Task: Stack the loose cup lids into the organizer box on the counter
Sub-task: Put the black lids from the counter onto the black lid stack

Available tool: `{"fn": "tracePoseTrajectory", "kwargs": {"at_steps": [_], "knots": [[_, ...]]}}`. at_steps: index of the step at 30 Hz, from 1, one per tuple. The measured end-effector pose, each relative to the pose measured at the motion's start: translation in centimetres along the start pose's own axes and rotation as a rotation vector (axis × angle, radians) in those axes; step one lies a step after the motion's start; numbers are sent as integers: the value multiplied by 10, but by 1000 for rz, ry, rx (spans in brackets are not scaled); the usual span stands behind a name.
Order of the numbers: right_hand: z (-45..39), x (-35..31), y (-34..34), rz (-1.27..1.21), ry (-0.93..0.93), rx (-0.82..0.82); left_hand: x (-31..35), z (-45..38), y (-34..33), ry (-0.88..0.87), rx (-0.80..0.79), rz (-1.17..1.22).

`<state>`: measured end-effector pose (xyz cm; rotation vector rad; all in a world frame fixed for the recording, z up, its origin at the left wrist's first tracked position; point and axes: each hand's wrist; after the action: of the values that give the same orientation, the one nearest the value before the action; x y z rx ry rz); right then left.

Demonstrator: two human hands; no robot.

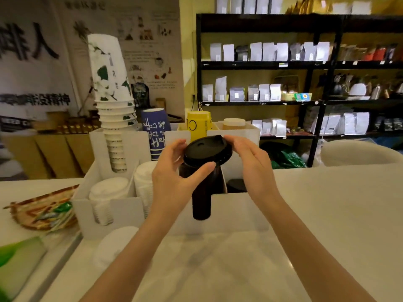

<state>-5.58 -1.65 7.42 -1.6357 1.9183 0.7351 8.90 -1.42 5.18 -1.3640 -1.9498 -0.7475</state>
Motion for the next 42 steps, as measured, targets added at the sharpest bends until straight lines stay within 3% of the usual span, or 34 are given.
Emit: {"fn": "tracePoseTrajectory", "kwargs": {"at_steps": [4,9,17,29,38,42], "knots": [[-11,16,-12,-42,-62,-69,-8,-18,4,5,43,31],[-17,34,-20,-63,-142,-205,-28,-26,-3,34,62,-125],[-18,51,-16,-109,-211,-230,-33,-24,-9,20,35,-282],[-10,56,-20,-12,-128,-181,-32,-27,1,81,-116,-311],[-9,56,-16,239,-48,-246,-33,-20,1,8,-204,-440],[-8,47,-27,380,44,-239,-26,-17,13,56,-236,-458]]}}
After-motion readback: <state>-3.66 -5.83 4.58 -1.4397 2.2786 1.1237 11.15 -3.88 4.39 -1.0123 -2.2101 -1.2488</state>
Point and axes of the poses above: each hand's wrist, its own z-axis away from the middle knuckle, its own y-axis out of the back of the hand, x = y × z, and after that the axes turned 8 degrees about y, right-handed
